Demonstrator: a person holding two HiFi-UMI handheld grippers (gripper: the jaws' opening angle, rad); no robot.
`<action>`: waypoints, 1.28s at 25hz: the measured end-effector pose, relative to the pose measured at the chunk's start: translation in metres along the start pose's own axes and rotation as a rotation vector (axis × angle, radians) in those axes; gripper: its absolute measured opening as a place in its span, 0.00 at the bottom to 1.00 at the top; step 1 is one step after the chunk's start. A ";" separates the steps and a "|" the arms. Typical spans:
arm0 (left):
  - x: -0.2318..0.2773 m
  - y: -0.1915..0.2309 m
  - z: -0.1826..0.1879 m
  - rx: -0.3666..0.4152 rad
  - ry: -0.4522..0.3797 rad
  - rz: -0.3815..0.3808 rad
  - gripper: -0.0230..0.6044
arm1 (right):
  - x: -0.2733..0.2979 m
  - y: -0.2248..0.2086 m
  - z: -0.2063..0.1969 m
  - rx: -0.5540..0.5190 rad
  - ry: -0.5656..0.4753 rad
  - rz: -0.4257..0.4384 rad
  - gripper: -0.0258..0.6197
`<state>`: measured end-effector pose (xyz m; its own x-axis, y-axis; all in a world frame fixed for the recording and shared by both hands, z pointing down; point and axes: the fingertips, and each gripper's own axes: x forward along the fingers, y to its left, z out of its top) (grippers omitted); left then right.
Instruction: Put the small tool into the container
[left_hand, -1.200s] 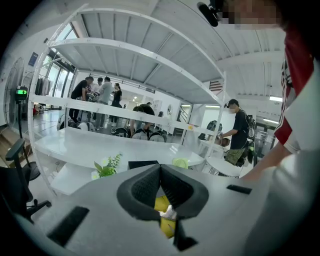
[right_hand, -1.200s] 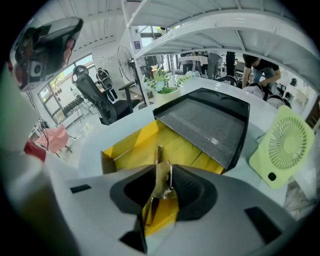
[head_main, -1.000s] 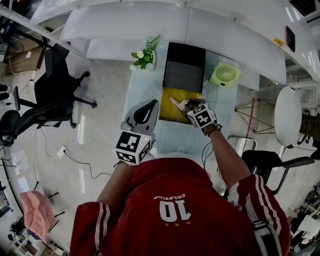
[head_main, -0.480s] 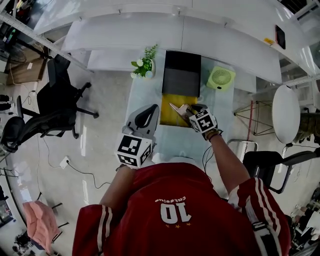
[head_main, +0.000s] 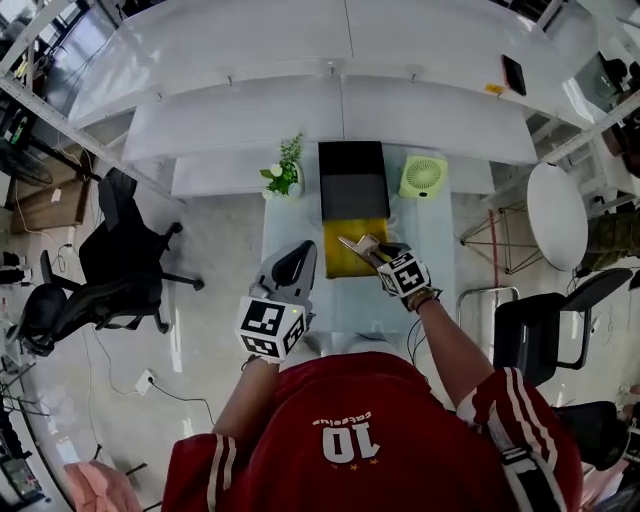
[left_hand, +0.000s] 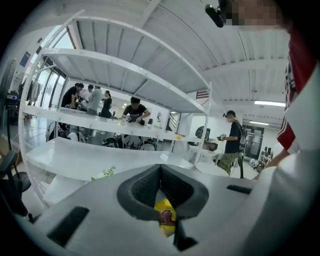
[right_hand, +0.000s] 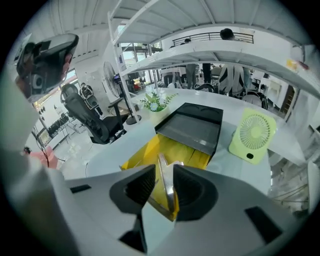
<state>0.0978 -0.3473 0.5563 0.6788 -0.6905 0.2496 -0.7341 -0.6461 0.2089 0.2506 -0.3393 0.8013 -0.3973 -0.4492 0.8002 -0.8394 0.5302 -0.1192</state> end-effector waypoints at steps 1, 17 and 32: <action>-0.004 0.000 0.002 0.003 0.001 -0.012 0.03 | -0.005 0.004 0.000 0.013 -0.008 -0.008 0.20; -0.041 -0.017 0.050 0.075 -0.039 -0.144 0.03 | -0.123 0.042 0.053 0.216 -0.283 -0.130 0.19; -0.086 -0.040 0.082 0.107 -0.104 -0.254 0.03 | -0.225 0.093 0.070 0.264 -0.478 -0.264 0.18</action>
<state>0.0695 -0.2888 0.4489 0.8426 -0.5285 0.1030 -0.5385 -0.8292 0.1502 0.2359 -0.2389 0.5686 -0.2346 -0.8472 0.4767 -0.9716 0.1884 -0.1434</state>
